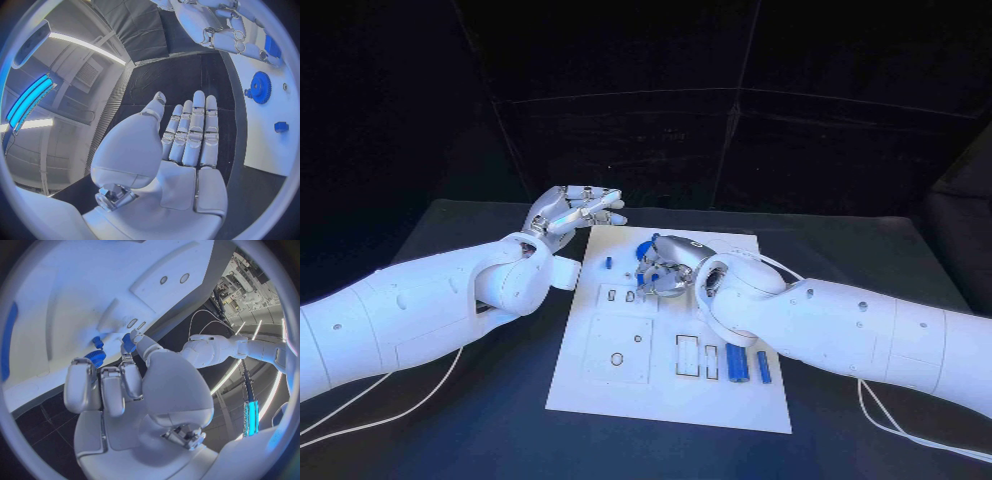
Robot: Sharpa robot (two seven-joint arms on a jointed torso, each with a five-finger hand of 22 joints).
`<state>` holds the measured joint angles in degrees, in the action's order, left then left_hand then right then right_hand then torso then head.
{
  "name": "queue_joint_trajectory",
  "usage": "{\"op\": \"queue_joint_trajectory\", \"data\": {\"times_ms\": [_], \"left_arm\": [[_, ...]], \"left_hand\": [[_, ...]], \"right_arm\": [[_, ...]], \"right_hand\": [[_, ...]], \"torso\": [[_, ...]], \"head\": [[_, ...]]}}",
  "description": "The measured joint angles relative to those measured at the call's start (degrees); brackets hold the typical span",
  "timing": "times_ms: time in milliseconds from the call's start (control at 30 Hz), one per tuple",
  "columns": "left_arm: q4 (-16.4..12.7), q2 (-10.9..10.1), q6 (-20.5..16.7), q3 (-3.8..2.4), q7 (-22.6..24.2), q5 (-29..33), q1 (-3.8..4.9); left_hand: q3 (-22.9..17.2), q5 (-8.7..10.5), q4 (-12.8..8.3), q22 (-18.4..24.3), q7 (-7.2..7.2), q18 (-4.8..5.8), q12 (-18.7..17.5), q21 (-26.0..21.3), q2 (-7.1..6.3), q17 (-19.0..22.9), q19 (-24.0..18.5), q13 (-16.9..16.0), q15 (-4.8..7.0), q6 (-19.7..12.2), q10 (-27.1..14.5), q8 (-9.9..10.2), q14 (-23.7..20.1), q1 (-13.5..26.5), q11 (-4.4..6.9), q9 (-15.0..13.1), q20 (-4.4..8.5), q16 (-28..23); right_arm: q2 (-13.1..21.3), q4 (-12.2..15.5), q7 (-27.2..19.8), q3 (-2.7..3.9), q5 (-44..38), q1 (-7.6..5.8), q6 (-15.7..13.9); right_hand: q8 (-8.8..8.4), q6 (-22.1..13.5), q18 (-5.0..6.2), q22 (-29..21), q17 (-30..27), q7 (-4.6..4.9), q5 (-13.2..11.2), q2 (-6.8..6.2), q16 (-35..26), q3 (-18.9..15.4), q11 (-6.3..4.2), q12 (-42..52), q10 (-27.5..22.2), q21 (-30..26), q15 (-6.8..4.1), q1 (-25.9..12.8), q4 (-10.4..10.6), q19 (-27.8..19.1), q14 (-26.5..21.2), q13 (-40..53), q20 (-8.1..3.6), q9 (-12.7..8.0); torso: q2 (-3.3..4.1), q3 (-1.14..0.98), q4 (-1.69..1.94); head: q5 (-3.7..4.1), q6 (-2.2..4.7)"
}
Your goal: Assemble the parts on the task board
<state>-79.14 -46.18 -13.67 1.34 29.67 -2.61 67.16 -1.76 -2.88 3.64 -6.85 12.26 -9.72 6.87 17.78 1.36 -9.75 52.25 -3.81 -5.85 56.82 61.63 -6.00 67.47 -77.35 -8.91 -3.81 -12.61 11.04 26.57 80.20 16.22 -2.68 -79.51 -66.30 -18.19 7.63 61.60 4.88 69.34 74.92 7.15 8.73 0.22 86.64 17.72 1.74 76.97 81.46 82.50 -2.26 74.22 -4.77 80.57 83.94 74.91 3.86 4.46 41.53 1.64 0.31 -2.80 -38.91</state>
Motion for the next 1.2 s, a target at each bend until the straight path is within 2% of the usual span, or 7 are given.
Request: {"op": "queue_joint_trajectory", "data": {"times_ms": [233,800,1067,1200], "left_arm": [[0.1,0.1,0.0,0.00,0.0,0.1,0.01],[0.3,0.3,0.0,0.00,0.0,0.2,0.01],[0.3,0.3,0.0,0.00,-0.1,0.2,0.01],[0.3,0.3,0.0,0.00,-0.1,0.2,0.01]], "left_hand": [[0.0,0.00,0.0,0.1,0.00,0.00,0.0,0.0,0.00,-0.1,0.0,0.0,0.00,0.0,0.0,0.0,0.0,0.0,0.00,0.0,0.00,0.0],[0.0,0.00,0.0,0.1,0.00,0.00,0.0,0.0,0.00,0.0,0.0,0.0,0.00,0.0,0.0,0.0,0.0,0.0,0.00,0.0,0.00,0.0],[0.0,0.00,0.0,0.1,0.00,0.00,0.0,0.0,0.00,0.0,0.0,0.0,0.00,0.0,0.0,0.0,0.0,0.0,0.00,0.0,0.00,0.0],[0.0,0.00,0.0,0.1,0.00,0.00,0.0,0.0,0.00,0.0,0.0,0.0,0.00,0.0,0.0,0.0,0.0,0.0,0.00,0.0,0.00,0.0]], "right_arm": [[-0.8,-0.4,0.7,-0.02,-1.1,0.59,1.0],[-0.8,-1.0,1.1,0.07,-2.3,0.96,2.4],[-0.8,-0.6,1.1,0.07,-2.7,1.03,2.8],[-0.8,-0.5,1.1,0.08,-2.9,1.06,2.9]], "right_hand": [[-0.22,-0.1,0.00,0.0,0.0,-0.08,0.3,-0.14,0.0,0.0,0.00,0.0,0.0,0.0,0.00,-0.1,0.0,0.0,0.0,0.0,0.00,0.0],[-0.56,-0.2,0.00,-0.1,0.0,-0.19,0.3,-0.76,0.0,0.2,0.00,0.0,0.0,0.0,0.00,-0.8,0.2,0.0,0.0,0.0,0.00,0.4],[-0.65,0.1,0.00,-0.2,0.0,-0.13,1.0,-2.19,0.0,-0.1,0.42,-0.5,-0.4,0.0,0.00,-2.2,0.5,0.0,0.0,0.0,0.00,0.1],[-1.08,-0.5,0.01,-0.3,0.0,0.26,1.3,-2.80,0.0,-0.6,0.73,-0.9,-0.7,-0.2,0.00,-2.8,0.6,-0.2,0.0,0.0,0.21,0.1]], "torso": [[0.00,-0.09,-0.02],[0.01,-0.11,-0.08],[0.01,-0.09,-0.09],[0.01,-0.07,-0.09]], "head": [[-0.29,-0.16],[-0.42,-0.35],[-0.21,-0.27],[-0.20,-0.34]]}}
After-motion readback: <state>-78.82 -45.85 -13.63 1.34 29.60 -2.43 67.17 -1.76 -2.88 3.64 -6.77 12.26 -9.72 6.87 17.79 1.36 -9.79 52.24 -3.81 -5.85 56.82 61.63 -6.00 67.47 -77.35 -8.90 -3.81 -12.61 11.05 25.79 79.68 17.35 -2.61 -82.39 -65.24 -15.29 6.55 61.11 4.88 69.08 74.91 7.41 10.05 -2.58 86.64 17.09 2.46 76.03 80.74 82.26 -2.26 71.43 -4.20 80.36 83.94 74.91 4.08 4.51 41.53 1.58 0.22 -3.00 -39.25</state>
